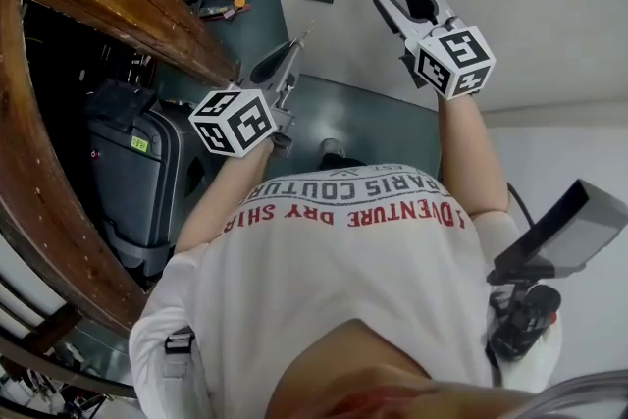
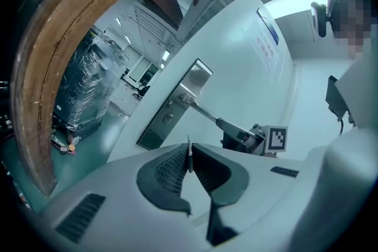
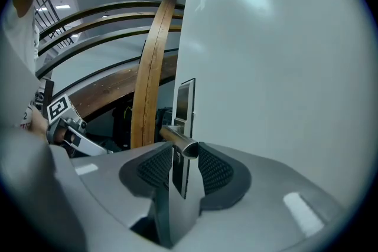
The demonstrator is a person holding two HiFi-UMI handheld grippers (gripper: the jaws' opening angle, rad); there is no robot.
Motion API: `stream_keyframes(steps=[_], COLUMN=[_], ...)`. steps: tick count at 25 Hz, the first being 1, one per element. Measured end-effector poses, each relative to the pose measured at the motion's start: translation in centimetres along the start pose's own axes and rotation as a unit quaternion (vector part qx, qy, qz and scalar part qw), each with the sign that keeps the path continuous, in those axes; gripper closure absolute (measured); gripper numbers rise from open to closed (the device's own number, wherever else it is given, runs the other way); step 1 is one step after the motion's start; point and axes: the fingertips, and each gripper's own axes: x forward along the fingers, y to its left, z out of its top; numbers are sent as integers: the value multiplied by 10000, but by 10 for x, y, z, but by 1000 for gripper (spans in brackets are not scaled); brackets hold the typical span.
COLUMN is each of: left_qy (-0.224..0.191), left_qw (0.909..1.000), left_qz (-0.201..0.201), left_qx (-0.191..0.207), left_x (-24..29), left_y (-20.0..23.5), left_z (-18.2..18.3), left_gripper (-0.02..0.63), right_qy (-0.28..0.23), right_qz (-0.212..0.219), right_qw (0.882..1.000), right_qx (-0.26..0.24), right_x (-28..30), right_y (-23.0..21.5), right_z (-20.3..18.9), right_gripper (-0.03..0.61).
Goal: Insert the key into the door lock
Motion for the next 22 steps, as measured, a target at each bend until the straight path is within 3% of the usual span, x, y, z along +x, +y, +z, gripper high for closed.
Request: stream_keyframes(steps=[2,4,7,14,17,22], left_qy=[-196,-417,-806,-1363,-1455,-1474], left_qw=[9993,9932,9714,9223,9052,8984], left_qz=[21,-130,-414,-496,-450,-322], left_qx=[-321,-1082,-2195,-3583,-3967,-4123], left_x=[5,13,29,64,75,85], left_y=[4,7,10,31,38,44], left_z=[3,6,15,20,16,15], left_gripper=[591,591,591,591,591,591], right_qy=[4,11,16,2,7,4], right_qz=[-23,-37,-52,-95,-125,-120], right_qw=[10000,10000,10000,9999,9999,9999], right_qx=[-7,-9,6,43,47,32], right_x=[0,0,0,-2,-3,-4], right_y=[1,1,1,4,6,7], right_z=[-1,-2,-2,-3,-4,-3], right_gripper=[444,445,443,443,443,444])
